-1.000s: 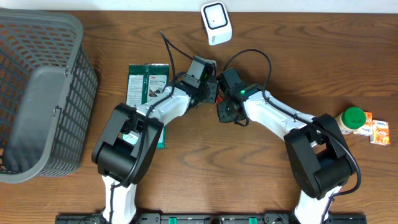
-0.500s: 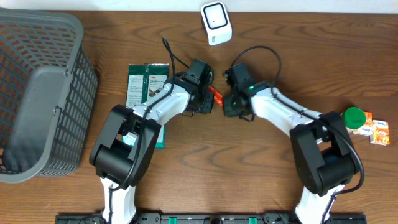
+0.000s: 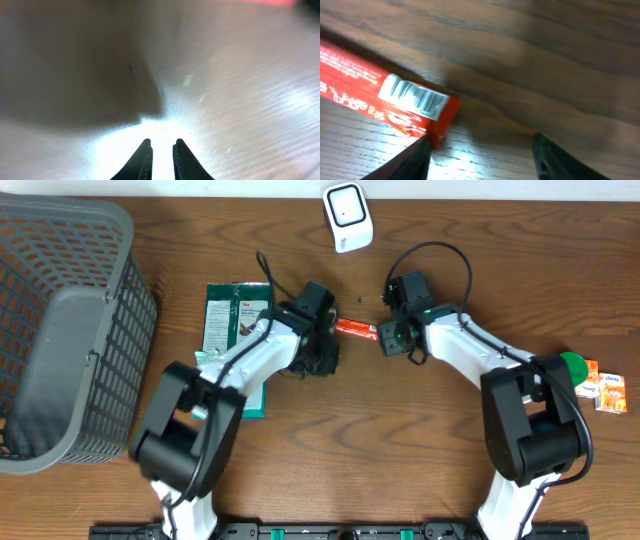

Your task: Scan the item barcode

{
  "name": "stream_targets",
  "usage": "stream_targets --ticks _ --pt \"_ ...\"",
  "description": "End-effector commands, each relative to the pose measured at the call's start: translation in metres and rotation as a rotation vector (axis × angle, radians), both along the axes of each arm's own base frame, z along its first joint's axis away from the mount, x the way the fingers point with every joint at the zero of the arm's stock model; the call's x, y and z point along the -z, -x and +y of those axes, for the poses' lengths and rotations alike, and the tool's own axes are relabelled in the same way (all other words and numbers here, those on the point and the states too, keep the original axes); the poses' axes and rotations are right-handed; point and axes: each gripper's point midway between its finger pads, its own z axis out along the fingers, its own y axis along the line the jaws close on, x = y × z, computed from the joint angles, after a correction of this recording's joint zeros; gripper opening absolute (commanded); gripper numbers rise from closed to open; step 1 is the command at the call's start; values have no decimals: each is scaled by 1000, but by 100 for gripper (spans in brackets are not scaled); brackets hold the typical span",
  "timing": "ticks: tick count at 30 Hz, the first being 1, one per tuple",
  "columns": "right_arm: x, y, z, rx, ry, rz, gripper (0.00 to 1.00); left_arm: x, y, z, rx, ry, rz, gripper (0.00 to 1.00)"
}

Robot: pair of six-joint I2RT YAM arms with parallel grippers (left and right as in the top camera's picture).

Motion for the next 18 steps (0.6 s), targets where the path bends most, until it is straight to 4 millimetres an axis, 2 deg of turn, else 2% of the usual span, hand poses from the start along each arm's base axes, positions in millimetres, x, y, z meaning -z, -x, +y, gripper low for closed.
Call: stream_targets --ticks 1,5,7,8,9,15,18 --pt "-28 -8 27 -34 -223 13 72 -41 -35 12 30 -70 -240 17" --pt "-46 13 59 -47 -456 119 83 -44 -65 15 42 -127 -382 17" --pt "-45 25 62 -28 -481 181 87 -40 -75 10 61 -122 -418 17" --pt "-41 33 61 -11 -474 215 90 -36 -80 8 75 -123 -434 21" --pt "-39 38 61 -8 -469 238 99 -30 -84 6 83 -123 -445 21" --pt "-29 81 74 -7 -481 397 99 5 -117 19 13 -222 -523 24" --pt "-20 101 78 -21 -458 451 99 16 -123 23 -23 -214 -519 28"
